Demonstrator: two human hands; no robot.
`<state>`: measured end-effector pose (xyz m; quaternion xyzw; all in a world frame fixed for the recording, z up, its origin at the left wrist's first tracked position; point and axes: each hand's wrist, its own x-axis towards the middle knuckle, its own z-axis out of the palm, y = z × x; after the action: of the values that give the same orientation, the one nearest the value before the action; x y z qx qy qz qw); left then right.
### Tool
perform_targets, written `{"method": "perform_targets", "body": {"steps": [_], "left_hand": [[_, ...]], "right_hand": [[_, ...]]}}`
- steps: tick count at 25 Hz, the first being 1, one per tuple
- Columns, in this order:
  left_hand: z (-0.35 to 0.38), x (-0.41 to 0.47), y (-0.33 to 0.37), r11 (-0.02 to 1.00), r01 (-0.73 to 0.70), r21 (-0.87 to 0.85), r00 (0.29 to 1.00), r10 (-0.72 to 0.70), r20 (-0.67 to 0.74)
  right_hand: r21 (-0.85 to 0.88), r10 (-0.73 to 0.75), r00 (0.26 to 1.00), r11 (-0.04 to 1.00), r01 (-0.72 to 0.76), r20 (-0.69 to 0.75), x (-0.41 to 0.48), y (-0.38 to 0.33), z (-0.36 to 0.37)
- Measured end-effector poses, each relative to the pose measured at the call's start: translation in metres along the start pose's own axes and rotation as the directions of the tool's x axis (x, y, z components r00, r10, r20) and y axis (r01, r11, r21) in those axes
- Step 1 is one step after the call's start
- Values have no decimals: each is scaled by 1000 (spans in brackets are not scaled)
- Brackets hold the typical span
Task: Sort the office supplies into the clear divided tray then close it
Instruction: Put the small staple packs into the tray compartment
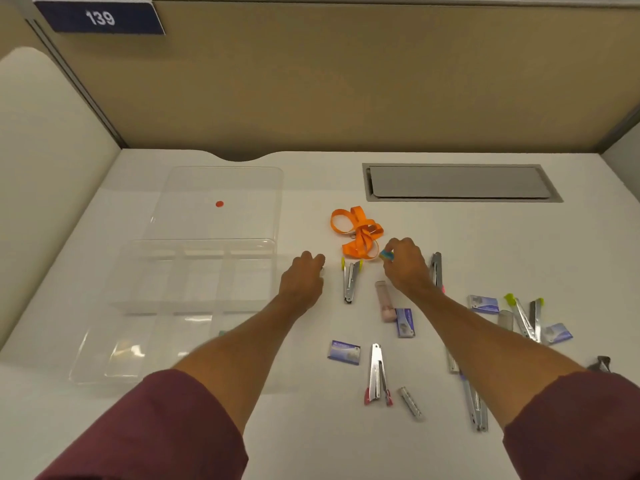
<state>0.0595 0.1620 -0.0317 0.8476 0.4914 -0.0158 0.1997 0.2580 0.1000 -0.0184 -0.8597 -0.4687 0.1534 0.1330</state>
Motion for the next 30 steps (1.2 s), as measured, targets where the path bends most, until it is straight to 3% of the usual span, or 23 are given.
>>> {"method": "perform_targets", "body": {"steps": [8,16,22,30], "left_hand": [[-13,-10,8,998,-53,17,997,54,-50],[-80,-74,-23,991,-129,-46,960,113,-256],[-82,-142,-85,996,-5,-86,975,-15,-221],[-53,-167,-121,993,60,-100,989,-73,-131]], "right_hand": [[50,3,1000,999,-2,-25,-4,-7,6],[282,-178,981,940,193,-75,-60,-102,-3],[297,-371,929,889,348,22,-125,-175,24],[157,-361,914,929,335,186,-167,-197,61]]}}
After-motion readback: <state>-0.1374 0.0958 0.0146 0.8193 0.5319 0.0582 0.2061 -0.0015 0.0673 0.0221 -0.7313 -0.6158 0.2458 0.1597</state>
